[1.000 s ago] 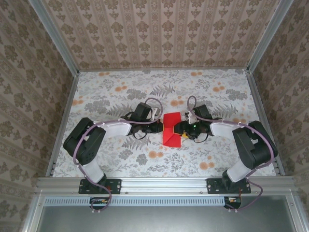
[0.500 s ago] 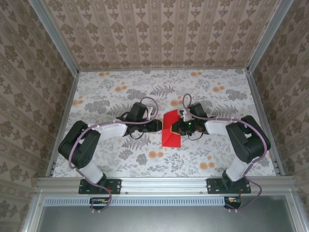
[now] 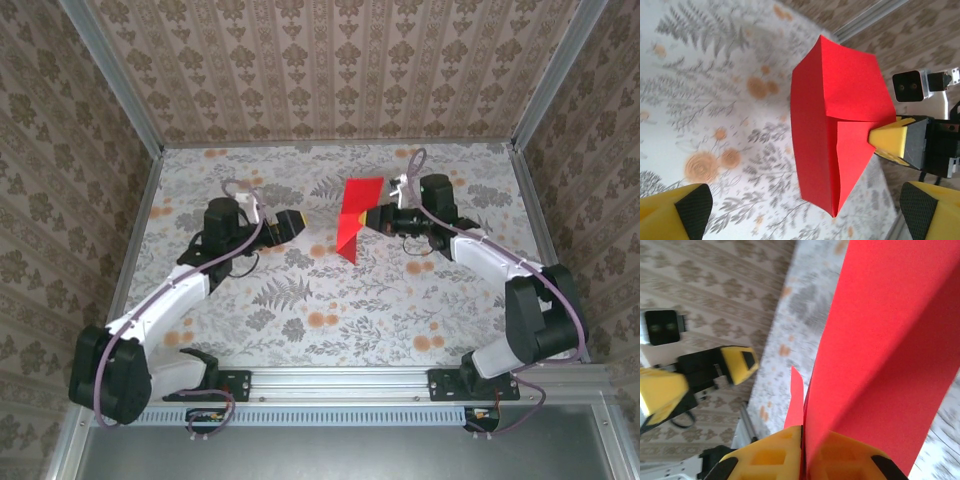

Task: Fold a paper plane with a square sheet of paper (fold left side to right side)
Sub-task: Turn over the paper at the center of the table.

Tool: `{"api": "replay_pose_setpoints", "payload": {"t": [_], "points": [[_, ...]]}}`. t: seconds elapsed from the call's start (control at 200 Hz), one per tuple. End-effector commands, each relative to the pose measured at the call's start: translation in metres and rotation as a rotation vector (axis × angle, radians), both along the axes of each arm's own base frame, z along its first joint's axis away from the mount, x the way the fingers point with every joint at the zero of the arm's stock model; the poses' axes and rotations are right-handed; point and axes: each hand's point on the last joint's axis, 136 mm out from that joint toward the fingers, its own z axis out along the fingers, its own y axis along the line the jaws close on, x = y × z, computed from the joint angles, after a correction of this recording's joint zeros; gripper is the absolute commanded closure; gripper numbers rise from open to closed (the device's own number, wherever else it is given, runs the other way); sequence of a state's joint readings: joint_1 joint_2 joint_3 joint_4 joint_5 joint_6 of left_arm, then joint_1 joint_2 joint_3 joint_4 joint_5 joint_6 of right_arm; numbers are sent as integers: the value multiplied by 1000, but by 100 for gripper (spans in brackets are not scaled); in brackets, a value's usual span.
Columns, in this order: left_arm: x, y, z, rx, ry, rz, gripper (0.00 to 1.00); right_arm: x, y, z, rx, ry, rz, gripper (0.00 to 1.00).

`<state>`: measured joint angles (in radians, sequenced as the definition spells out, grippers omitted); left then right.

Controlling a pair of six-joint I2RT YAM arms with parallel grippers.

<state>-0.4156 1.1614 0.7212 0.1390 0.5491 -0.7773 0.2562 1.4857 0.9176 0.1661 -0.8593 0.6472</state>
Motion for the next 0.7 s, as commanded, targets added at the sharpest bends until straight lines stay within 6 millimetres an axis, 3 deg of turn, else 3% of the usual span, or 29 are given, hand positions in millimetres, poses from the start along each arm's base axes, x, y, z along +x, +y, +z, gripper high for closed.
{"api": "replay_pose_setpoints", "payload": {"t": [0.0,0.12,0.25,0.37,0.525,0.695], "points": [[-13,-15,51,-148,-66,-118,0,-7,12,72,115,-202,117,89],[-16,-26,84,-241,-114,-183,0,-13,22,116,184,-293,172,89],[-19,-38,109,-295,-160,-238,0,-22,37,141,206,-351,230,88],[-23,-48,124,-308,-188,-282,0,-27,49,151,220,-369,267,88],[-28,-58,128,-315,-190,-319,2,-33,57,160,246,-379,299,88],[-34,-62,138,-328,-216,-340,21,-33,59,155,245,-359,293,87]]}}
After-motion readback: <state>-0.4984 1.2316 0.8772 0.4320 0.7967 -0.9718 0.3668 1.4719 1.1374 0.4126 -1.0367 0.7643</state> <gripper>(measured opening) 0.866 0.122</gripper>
